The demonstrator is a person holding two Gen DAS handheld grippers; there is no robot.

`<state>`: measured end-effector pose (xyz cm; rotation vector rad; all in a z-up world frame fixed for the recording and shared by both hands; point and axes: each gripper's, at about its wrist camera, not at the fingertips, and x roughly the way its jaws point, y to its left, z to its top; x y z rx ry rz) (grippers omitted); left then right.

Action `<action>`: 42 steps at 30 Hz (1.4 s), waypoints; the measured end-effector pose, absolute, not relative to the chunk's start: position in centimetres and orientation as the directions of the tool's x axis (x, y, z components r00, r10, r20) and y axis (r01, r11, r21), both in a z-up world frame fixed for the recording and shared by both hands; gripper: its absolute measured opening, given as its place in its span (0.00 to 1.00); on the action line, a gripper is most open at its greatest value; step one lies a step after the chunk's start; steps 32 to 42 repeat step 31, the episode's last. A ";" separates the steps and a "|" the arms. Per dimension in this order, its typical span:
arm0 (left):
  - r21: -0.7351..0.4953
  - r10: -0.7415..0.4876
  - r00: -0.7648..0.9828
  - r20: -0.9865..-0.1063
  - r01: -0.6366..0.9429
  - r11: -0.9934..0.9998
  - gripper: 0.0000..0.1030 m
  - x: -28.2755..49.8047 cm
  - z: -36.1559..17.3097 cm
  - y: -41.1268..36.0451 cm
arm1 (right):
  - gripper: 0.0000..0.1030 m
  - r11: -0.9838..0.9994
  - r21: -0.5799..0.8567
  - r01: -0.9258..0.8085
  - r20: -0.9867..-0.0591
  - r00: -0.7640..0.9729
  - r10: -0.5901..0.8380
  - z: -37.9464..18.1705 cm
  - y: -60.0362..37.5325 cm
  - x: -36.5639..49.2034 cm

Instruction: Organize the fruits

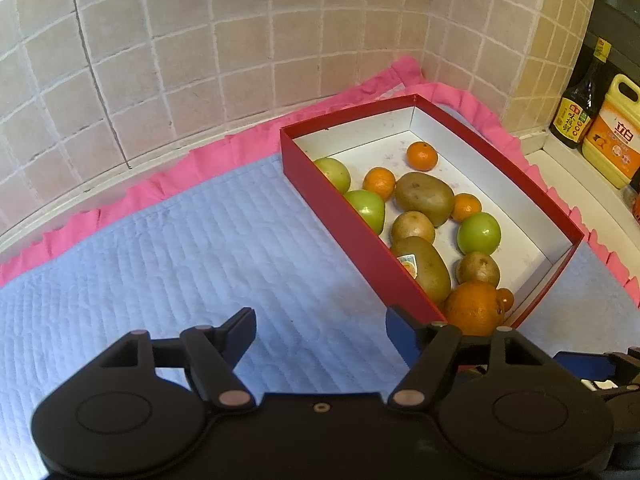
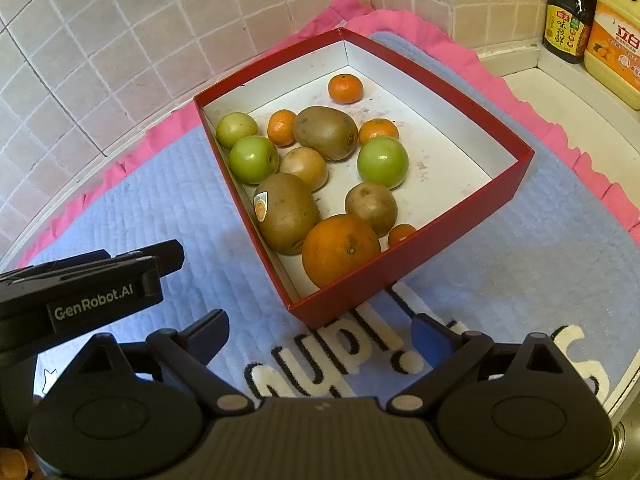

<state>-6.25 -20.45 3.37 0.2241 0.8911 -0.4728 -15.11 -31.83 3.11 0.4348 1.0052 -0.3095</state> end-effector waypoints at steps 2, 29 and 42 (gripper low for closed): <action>-0.006 -0.300 0.536 -0.789 0.482 0.876 0.83 -6.2 3.4 -20.4 | 0.96 0.874 0.207 0.440 -0.862 0.505 -0.050 3.1 -31.9 -15.1; 0.025 -0.259 0.576 -0.775 0.438 0.898 0.91 -5.9 3.2 -19.9 | 0.96 0.882 0.193 0.430 -0.859 0.508 -0.060 3.2 -31.4 -14.3; 0.030 -0.249 0.582 -0.774 0.427 0.904 0.91 -5.8 3.2 -19.7 | 0.96 0.884 0.192 0.426 -0.858 0.511 -0.059 3.3 -31.2 -14.1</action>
